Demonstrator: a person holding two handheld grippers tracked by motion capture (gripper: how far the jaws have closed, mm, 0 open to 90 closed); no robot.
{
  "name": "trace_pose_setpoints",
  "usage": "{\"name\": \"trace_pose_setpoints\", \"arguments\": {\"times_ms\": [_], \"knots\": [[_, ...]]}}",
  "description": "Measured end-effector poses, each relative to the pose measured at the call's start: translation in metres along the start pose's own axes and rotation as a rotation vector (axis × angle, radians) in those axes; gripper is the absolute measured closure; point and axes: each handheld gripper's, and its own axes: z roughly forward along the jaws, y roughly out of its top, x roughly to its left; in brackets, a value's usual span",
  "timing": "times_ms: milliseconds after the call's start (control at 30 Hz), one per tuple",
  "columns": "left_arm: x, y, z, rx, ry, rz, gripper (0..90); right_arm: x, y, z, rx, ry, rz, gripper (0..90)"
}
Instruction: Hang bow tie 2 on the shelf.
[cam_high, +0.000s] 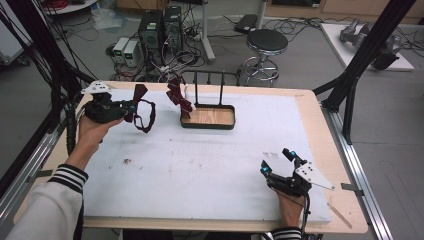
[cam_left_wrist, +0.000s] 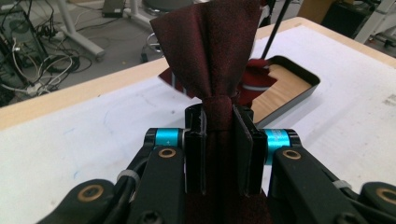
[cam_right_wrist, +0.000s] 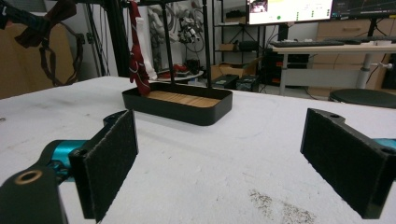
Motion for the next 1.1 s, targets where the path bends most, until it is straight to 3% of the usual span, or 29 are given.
{"name": "trace_pose_setpoints", "arguments": {"times_ms": [400, 533, 667, 1100], "knots": [[-0.03, 0.019, 0.008, -0.023, -0.026, 0.051, 75.7, 0.0, 0.0, 0.0, 0.0, 0.001, 0.003, 10.3], [-0.037, 0.023, 0.012, -0.059, -0.043, 0.026, 75.7, 0.0, 0.0, 0.0, 0.001, 0.001, 0.003, 10.3], [-0.045, 0.027, 0.015, -0.083, -0.042, 0.038, 75.7, 0.0, 0.0, 0.0, 0.002, -0.001, 0.009, 10.3], [-0.07, 0.046, 0.032, -0.096, -0.07, 0.078, 75.7, 0.0, 0.0, 0.0, 0.002, -0.001, 0.01, 10.3]]}}
